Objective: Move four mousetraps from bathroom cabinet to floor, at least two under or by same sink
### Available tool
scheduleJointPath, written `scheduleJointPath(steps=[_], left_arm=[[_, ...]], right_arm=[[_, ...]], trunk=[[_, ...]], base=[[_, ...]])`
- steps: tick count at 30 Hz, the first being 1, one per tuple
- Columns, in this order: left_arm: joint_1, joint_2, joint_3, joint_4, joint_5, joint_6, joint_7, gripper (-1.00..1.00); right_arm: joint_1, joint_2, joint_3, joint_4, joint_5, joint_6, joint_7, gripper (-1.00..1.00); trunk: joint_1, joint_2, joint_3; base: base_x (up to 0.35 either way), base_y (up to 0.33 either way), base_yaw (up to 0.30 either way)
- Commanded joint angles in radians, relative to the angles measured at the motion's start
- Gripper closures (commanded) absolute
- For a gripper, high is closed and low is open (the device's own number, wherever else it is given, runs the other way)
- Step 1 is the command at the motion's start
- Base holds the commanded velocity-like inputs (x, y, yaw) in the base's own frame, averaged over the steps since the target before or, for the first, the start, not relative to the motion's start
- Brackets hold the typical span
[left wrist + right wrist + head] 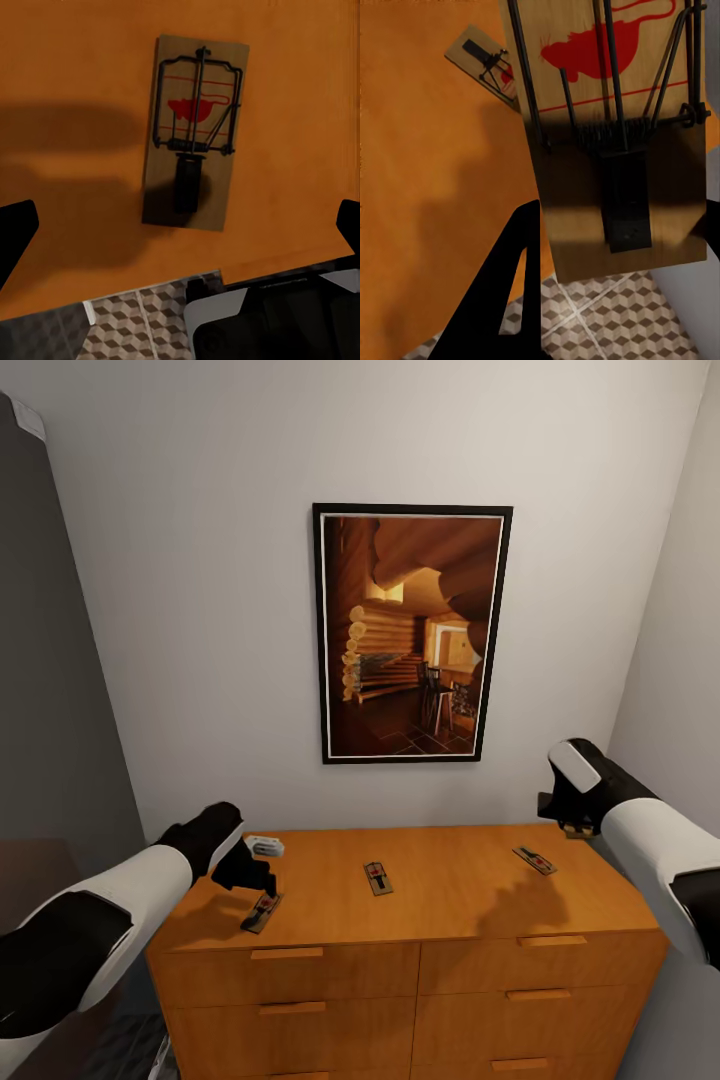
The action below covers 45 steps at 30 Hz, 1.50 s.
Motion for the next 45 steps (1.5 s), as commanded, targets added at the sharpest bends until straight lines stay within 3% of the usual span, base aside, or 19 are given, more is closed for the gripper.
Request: scheduleJointPath(steps=[1, 12, 18, 23, 27, 30, 37, 45], left_arm=[[-0.001, -0.001, -0.008, -0.001, 0.007, 0.004, 0.0, -1.0], [-0.001, -0.014, -0.008, 0.006, -0.061, 0.004, -0.005, -1.0], [-0.001, -0.014, -0.01, 0.006, -0.082, 0.003, -0.067, -1.0], [-0.001, -0.014, -0.011, 0.005, -0.141, 0.003, -0.094, -1.0], [-0.001, -0.014, -0.011, 0.005, -0.168, 0.003, -0.118, -1.0], [-0.001, -0.015, -0.011, 0.005, -0.178, 0.003, -0.139, -1.0], [-0.001, -0.014, -0.012, 0.005, -0.187, 0.003, -0.164, -1.0], [-0.001, -0.013, -0.012, 0.005, -0.188, 0.003, -0.168, -1.0]], right_arm=[[-0.002, -0.001, 0.007, -0.001, -0.012, 0.004, -0.009, 1.0], [-0.009, -0.002, 0.008, -0.002, -0.012, 0.004, -0.009, 1.0], [-0.014, -0.002, 0.009, -0.001, -0.012, 0.004, -0.009, 1.0], [-0.021, -0.003, 0.009, -0.001, -0.012, 0.004, -0.009, 1.0], [-0.024, -0.002, 0.009, -0.001, -0.012, 0.004, -0.009, 1.0], [-0.026, -0.002, 0.009, -0.001, -0.012, 0.004, -0.01, 1.0], [-0.027, -0.002, 0.009, -0.001, -0.012, 0.004, -0.009, 1.0], [-0.027, -0.002, 0.009, -0.001, -0.012, 0.004, -0.009, 1.0]], trunk=[[0.0, -0.002, -0.002], [0.0, -0.002, -0.002], [0.0, -0.002, -0.002], [0.0, -0.002, -0.002], [0.0, -0.002, -0.002], [0.0, -0.002, -0.002], [0.027, -0.051, -0.024], [0.027, -0.051, -0.024]], base=[[0.0, 0.0, 0.0], [0.0, 0.0, 0.0], [0.0, 0.0, 0.0], [0.0, 0.0, 0.0], [0.0, 0.0, 0.0], [0.0, 0.0, 0.0], [0.0, 0.0, 0.0], [0.0, 0.0, 0.0]])
